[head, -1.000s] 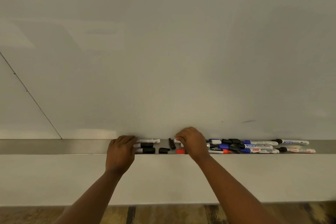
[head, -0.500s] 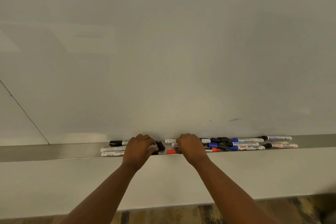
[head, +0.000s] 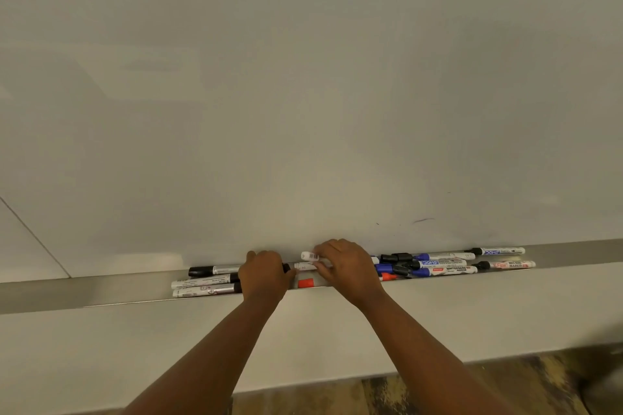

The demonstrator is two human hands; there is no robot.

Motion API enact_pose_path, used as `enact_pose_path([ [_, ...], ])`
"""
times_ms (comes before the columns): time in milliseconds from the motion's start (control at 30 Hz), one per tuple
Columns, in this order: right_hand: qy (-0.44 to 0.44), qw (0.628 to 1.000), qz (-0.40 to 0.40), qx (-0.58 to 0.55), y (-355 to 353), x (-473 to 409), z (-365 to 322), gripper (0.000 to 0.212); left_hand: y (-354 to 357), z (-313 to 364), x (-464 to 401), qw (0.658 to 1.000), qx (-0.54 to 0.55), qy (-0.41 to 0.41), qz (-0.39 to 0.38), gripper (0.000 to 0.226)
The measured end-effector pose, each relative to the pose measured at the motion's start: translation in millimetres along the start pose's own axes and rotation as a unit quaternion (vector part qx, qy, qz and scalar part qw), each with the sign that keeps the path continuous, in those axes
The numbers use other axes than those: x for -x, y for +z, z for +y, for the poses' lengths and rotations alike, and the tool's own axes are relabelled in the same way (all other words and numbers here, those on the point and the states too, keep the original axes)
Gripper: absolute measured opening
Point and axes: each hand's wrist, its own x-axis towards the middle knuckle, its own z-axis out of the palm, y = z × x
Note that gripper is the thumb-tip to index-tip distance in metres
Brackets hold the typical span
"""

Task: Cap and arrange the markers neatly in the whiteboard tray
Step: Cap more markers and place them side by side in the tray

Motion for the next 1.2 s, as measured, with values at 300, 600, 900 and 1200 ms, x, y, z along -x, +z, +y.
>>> enact_pose_path([
  [300,0.151,0.946,0.138,-0.25,-21,0,-5,0.019,0,-6,-1,0.989,0.143,-0.009,0.026,0.026],
  [600,0.233,0.88,0.213,-0.356,-21,-4,-9,0.031,-1,-16,6,0.937,0.299,0.095,0.151,0.016],
  [900,0.297,0.784,0.257,-0.481,-20,-18,-13,0.023,-6,-16,9,0.928,0.338,0.1,0.123,0.021],
  [1200,0.314,0.774,0.218,-0.505,-16,-13,-10,0.023,-5,-22,4,0.922,0.347,0.138,0.099,0.018],
])
